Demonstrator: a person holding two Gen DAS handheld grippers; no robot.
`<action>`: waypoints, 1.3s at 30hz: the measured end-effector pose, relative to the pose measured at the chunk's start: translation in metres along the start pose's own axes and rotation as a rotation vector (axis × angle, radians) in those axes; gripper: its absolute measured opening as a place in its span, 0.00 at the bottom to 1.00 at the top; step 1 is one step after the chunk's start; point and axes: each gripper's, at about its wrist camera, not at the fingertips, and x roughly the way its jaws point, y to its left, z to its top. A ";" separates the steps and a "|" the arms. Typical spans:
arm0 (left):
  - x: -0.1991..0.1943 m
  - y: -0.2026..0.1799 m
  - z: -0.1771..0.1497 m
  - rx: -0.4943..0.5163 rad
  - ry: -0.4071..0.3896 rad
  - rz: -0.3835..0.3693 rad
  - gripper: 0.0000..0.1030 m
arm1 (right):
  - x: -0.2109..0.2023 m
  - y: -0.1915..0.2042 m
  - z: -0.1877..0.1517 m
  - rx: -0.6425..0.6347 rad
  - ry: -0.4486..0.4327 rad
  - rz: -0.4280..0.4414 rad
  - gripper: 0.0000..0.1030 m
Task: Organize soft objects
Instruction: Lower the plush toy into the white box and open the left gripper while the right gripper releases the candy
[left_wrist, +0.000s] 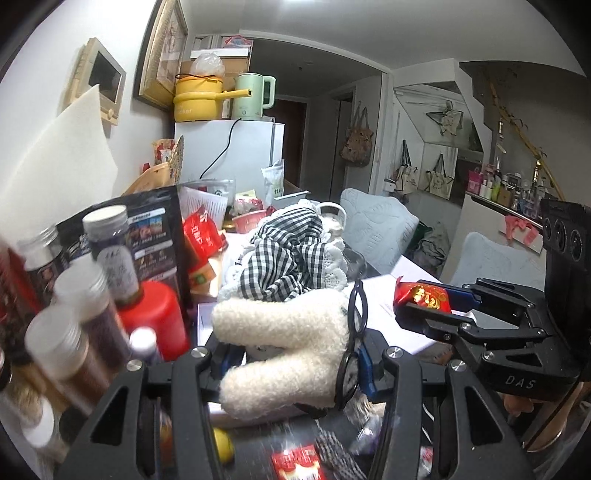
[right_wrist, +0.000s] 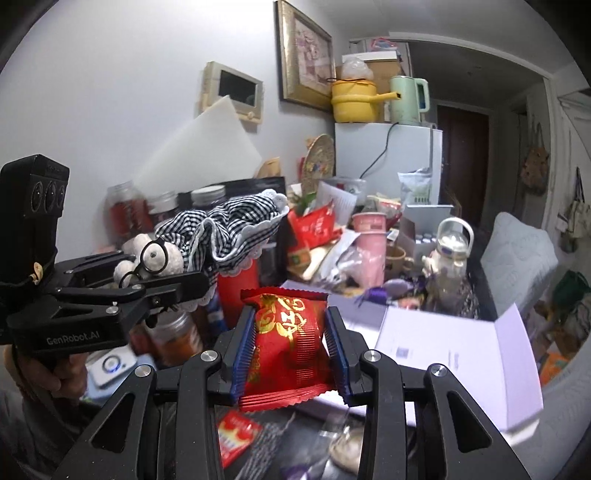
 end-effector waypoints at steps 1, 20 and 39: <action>0.007 0.002 0.004 -0.002 0.001 0.003 0.48 | 0.007 -0.004 0.005 0.001 -0.003 -0.002 0.36; 0.126 0.035 0.016 -0.010 0.130 0.096 0.48 | 0.127 -0.066 0.034 0.062 0.061 0.000 0.36; 0.212 0.051 -0.033 -0.032 0.395 0.160 0.48 | 0.212 -0.099 -0.012 0.123 0.315 -0.056 0.36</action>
